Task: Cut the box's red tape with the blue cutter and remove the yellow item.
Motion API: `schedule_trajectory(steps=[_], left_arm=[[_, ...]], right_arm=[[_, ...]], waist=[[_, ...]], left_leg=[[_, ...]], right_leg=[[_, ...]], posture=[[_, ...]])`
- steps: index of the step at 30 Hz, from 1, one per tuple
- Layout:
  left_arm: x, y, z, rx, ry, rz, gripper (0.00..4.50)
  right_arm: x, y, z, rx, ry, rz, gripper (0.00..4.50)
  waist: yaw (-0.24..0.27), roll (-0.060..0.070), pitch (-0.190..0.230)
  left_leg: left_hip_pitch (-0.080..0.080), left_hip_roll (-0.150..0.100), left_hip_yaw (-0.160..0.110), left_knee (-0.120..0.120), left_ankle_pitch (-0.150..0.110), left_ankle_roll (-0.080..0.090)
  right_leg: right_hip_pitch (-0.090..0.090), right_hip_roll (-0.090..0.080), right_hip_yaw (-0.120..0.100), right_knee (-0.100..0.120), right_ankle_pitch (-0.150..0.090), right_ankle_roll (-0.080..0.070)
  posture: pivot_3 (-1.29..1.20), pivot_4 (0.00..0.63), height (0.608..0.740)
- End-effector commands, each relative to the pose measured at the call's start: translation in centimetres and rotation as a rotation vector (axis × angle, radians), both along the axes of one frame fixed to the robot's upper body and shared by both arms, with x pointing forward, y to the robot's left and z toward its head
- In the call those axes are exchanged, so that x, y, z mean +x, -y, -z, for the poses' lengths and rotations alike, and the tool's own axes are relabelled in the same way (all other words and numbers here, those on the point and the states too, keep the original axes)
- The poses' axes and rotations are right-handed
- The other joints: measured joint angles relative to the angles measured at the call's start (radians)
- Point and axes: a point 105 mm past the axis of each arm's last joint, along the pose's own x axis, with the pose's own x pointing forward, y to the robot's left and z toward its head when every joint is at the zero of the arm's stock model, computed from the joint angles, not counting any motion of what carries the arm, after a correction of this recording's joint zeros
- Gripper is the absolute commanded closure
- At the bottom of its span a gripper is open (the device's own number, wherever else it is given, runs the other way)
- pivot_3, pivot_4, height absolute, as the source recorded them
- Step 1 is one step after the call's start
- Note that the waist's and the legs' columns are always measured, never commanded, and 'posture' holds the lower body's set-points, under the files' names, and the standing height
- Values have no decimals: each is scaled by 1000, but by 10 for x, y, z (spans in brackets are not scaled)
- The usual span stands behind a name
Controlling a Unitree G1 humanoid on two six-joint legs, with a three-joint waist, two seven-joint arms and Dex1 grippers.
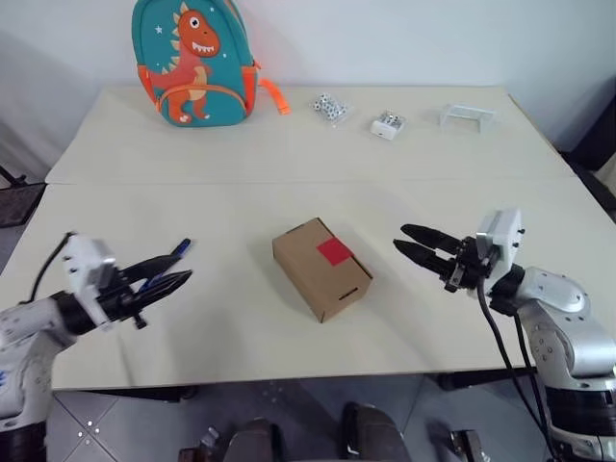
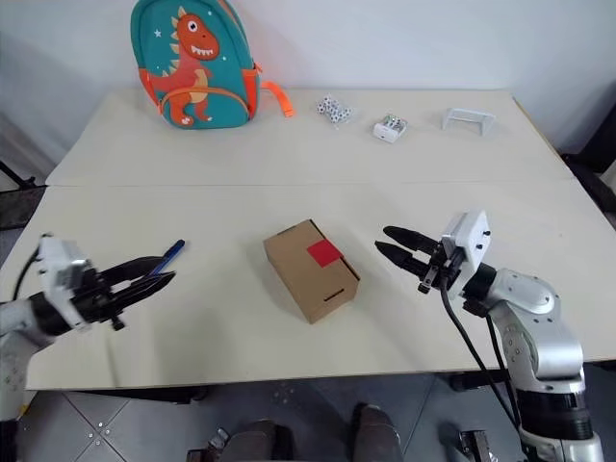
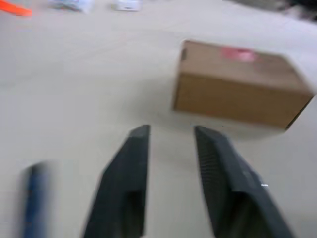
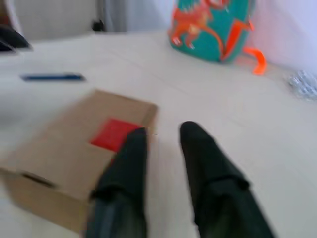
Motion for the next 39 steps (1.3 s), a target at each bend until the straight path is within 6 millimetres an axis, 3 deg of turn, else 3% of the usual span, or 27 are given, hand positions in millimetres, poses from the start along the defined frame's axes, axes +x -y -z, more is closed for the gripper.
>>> schedule_trajectory(steps=[1,3,6,8,10,13,18,22,27,31,39], left_arm=[[-32,-75,14,44,-76,-247,1620],[-43,-96,20,54,-103,-312,1035],[-55,-124,21,21,-134,-415,132],[-70,-144,25,33,-184,-490,0],[-75,-150,26,41,-207,-502,0],[-61,-138,13,19,-163,-460,0],[-23,-93,-8,-49,-135,-298,0],[9,-55,2,63,-217,-257,0],[42,-23,11,181,-230,-271,0],[55,-18,21,191,-259,-305,0],[60,-35,39,240,-290,-377,0]], right_arm=[[-32,-17,-27,-78,206,-151,1927],[-41,-21,-32,-64,266,-207,1249],[-48,-22,-35,-68,201,-288,211],[-55,-23,-43,-82,215,-362,19],[-57,-24,-45,-96,224,-391,19],[-56,-22,-48,-81,211,-388,19],[-51,-18,-43,-47,150,-366,19],[-52,-14,-31,-68,117,-338,19],[-55,-19,-26,-75,118,-326,19],[-58,-22,-25,-73,120,-313,19],[-57,-21,-26,-55,126,-271,19]], waist=[[-4,1,0],[-2,1,0],[19,0,0],[24,0,0],[25,-1,0],[29,-1,0],[33,-1,0],[26,-1,0],[23,-1,0],[24,-1,0],[26,-1,0]], left_leg=[[1,0,0,-1,0,0],[2,1,0,-2,-1,0],[1,1,0,0,-2,2],[1,1,-3,1,-3,4],[1,1,-2,1,-4,4],[1,1,-3,0,-5,3],[0,1,-3,1,-5,3],[1,0,-2,0,-5,2],[2,0,5,0,-5,2],[3,0,6,0,-5,2],[5,1,9,0,-5,2]], right_leg=[[-1,0,1,0,0,0],[-1,1,1,0,0,-1],[0,0,0,-1,0,-1],[0,-1,1,-1,0,-1],[0,-1,1,-1,0,-1],[0,-1,-1,0,0,-1],[0,-1,-2,1,0,-1],[0,-1,-2,2,0,0],[-1,0,-1,2,0,0],[-1,0,-1,2,0,0],[0,0,0,2,0,0]], posture=[[0,150,740],[0,150,740],[0,150,740],[0,150,740],[0,150,740],[0,150,740],[0,150,740],[0,150,740],[0,150,740],[0,150,740],[0,150,740]])
